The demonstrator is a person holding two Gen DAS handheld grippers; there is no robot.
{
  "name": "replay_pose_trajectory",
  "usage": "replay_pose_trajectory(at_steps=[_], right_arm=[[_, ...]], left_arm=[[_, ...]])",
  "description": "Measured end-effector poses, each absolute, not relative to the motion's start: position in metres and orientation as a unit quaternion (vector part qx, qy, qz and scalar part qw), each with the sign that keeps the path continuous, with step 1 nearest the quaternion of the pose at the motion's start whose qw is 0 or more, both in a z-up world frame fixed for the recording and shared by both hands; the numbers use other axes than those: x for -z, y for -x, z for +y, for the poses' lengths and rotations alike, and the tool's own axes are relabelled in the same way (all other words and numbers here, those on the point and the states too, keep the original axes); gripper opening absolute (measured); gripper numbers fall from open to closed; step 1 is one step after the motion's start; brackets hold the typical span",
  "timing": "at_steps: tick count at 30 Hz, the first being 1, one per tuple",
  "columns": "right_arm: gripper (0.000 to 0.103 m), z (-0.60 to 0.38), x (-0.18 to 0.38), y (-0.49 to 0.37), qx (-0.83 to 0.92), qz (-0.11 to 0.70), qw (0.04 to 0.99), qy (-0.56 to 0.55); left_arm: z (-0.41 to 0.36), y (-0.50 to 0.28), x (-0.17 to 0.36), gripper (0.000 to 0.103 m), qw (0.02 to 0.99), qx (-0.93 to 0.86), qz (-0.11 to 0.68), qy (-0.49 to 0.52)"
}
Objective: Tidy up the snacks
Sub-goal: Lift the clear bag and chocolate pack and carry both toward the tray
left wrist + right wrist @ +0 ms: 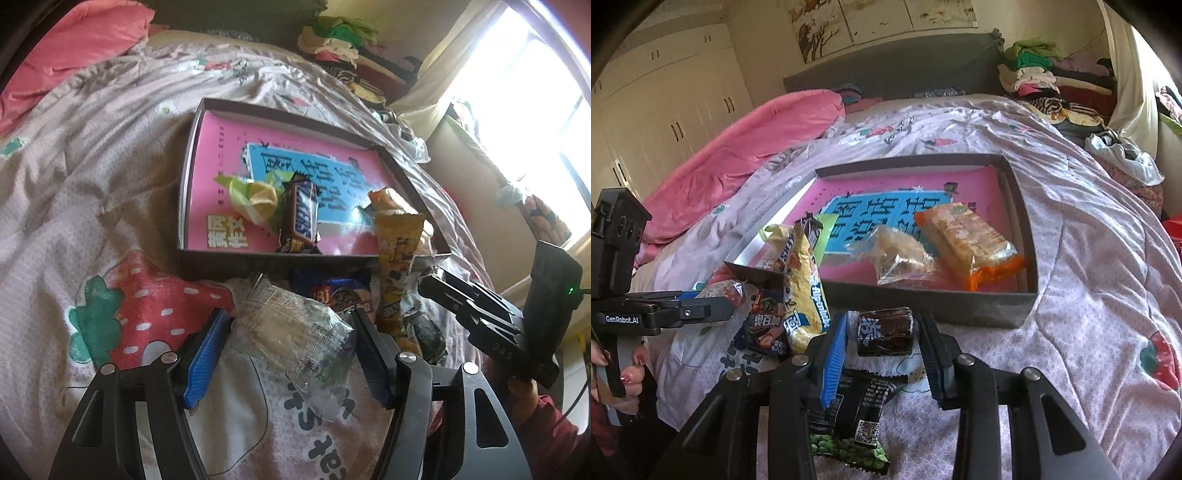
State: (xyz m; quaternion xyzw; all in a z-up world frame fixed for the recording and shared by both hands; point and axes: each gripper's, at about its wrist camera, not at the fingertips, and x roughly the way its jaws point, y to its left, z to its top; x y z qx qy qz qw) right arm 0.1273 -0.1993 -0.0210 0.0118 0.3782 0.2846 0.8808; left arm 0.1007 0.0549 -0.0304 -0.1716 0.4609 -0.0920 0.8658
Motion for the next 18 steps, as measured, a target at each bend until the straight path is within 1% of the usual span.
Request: replay_pose_trajectory(at_steps=[18], right_arm=[[0.039,-0.211,0.006,-0.124,-0.284,0.345,0.894,-0.031]], left_arm=[[0.057,-0.094,0.001,0.069,0.884,0.069,0.435,0.157]])
